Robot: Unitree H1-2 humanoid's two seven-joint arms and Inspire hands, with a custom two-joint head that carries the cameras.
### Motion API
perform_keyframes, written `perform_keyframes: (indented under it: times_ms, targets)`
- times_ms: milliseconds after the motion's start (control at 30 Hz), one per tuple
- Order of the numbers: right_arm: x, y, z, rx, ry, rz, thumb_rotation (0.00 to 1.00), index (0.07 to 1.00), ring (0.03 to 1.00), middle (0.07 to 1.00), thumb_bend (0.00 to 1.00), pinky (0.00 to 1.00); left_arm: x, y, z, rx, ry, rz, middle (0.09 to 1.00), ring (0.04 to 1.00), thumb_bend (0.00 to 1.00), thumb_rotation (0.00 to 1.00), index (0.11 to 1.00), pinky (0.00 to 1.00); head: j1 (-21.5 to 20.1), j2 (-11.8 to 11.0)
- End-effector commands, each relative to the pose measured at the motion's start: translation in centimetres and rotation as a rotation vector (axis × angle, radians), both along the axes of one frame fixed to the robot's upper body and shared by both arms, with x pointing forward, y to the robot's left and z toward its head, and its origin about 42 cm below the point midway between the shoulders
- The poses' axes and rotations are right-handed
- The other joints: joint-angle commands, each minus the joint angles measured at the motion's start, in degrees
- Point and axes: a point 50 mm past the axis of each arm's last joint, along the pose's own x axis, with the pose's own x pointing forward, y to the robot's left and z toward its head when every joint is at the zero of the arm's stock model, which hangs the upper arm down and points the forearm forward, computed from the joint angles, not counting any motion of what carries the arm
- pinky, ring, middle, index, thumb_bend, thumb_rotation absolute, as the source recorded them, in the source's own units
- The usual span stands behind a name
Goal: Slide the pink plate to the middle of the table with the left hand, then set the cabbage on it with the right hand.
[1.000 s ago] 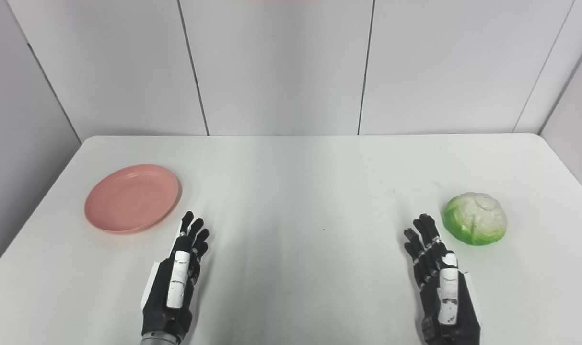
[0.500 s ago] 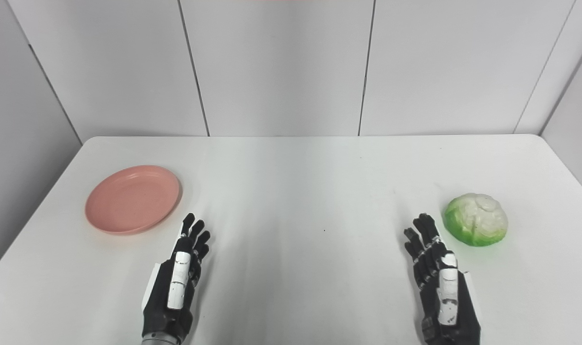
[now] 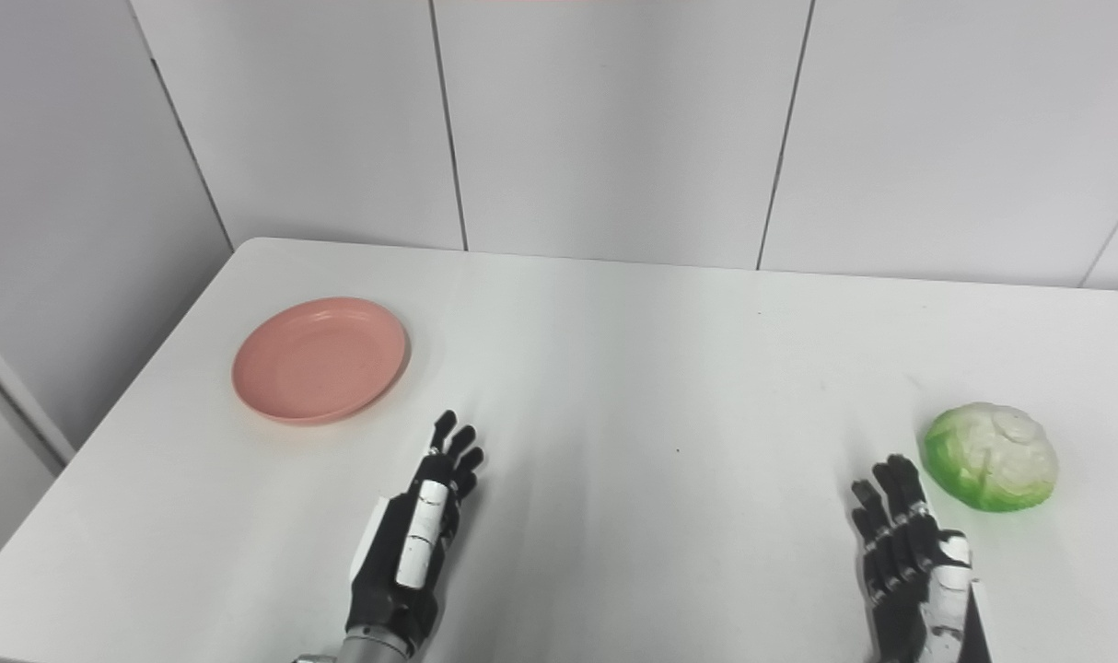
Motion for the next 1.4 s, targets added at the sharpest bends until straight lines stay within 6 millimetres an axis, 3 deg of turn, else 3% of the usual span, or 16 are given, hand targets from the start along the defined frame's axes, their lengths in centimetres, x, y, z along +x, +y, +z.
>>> perform_keyframes:
  times_ms: [0,367,567,667,767,833,867,1000,1067,1167,1367]
  targets:
    - [-2.0,-1.1,-0.4,-0.026,-0.029,-0.006,1.00,0.950,0.947,0.963,0.79,1.00,-2.8,0.2,-1.4,-0.001,0.032,0.050,0.987,0.972,0.74,0.93,1.000,1.00,0.12,-0.08]
    - [-2.1,-1.3,-1.4,-0.021,-0.019,0.024,1.00,0.948,0.968,0.977,0.79,1.00,-3.1,0.2,-1.3,-0.034,-0.024,0.067,0.977,0.973,0.72,0.92,1.000,1.00,0.27,-2.92]
    - [-2.0,-0.8,-1.7,-0.028,-0.005,0.017,1.00,0.927,0.954,0.961,0.79,1.00,-1.4,2.3,2.5,-0.045,-0.209,0.086,0.939,0.935,0.76,0.92,0.985,0.96,-2.03,-3.41]
    - [-1.8,-0.4,-1.9,-0.027,-0.002,0.015,1.00,0.919,0.946,0.949,0.78,1.00,0.7,4.1,5.3,-0.028,-0.326,0.085,0.920,0.917,0.81,0.90,0.947,0.92,-2.56,-3.43]
    - [-1.6,-0.1,-2.2,-0.027,-0.004,0.020,1.00,0.921,0.943,0.948,0.78,1.00,4.6,6.7,9.3,0.033,-0.478,0.077,0.893,0.877,0.86,0.86,0.907,0.89,-2.96,-3.80]
    - [-1.4,0.1,-2.3,-0.025,-0.002,0.022,1.00,0.921,0.941,0.949,0.77,1.00,6.9,8.3,12.2,0.089,-0.554,0.091,0.884,0.867,0.87,0.85,0.894,0.86,-3.07,-3.99]
    - [-1.4,0.2,-2.4,-0.025,-0.001,0.024,1.00,0.923,0.940,0.950,0.77,1.00,8.1,9.2,13.5,0.117,-0.585,0.106,0.861,0.848,0.87,0.86,0.875,0.80,-3.13,-4.10]
    - [-1.2,0.7,-2.4,-0.028,-0.004,0.034,1.00,0.921,0.941,0.951,0.78,1.00,12.1,12.6,17.0,0.197,-0.617,0.164,0.847,0.824,0.85,0.88,0.869,0.76,-3.81,-3.46]
    - [-1.1,0.9,-2.3,-0.035,-0.010,0.040,1.00,0.919,0.930,0.946,0.77,0.99,13.9,14.2,18.1,0.222,-0.599,0.203,0.858,0.831,0.82,0.90,0.891,0.78,-3.90,-3.32]
    - [-1.1,1.1,-2.3,-0.039,-0.016,0.046,1.00,0.915,0.926,0.943,0.77,0.98,16.5,16.9,19.0,0.259,-0.558,0.266,0.861,0.834,0.84,0.90,0.893,0.79,-3.98,-3.06]
    - [-1.3,1.1,-2.1,-0.032,-0.017,0.044,0.96,0.896,0.918,0.935,0.78,0.98,21.5,23.0,18.5,0.352,-0.440,0.367,0.887,0.843,0.82,0.91,0.895,0.83,-4.28,-2.42]
